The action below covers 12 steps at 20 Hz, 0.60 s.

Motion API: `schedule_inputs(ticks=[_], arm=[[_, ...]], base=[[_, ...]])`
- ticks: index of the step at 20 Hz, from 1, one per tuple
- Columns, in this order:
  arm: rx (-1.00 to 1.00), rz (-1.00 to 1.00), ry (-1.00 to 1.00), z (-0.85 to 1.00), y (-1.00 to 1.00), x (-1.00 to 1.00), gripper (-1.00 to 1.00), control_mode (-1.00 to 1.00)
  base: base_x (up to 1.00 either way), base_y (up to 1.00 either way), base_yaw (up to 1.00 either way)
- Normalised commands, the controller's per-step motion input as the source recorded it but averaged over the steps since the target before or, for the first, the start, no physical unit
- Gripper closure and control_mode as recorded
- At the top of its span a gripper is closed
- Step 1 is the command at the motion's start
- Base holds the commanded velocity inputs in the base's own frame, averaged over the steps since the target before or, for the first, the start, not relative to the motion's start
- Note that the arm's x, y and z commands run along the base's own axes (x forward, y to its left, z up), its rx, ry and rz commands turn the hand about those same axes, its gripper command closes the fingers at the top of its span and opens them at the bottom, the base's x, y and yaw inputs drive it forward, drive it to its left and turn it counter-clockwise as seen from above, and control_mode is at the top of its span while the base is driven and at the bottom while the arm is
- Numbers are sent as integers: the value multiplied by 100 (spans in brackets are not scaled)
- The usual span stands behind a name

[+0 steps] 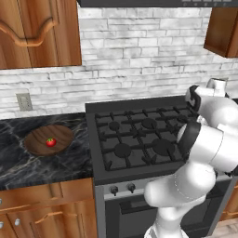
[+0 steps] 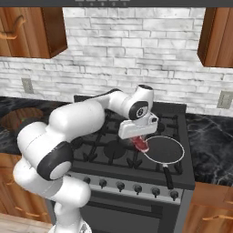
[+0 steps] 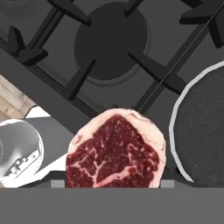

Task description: Place the steak on the plate and place the tomato on the same plate.

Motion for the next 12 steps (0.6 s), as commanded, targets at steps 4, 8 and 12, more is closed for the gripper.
schedule_inputs(ticks=[4, 8, 12], arm=[[0, 2, 0, 4, 16, -10, 100, -100], [0, 0, 0, 0, 0, 0, 100, -100], [1, 0, 0, 0, 4, -14, 100, 100]], base=[[0, 0, 0], [0, 0, 0], [-10, 3, 0]])
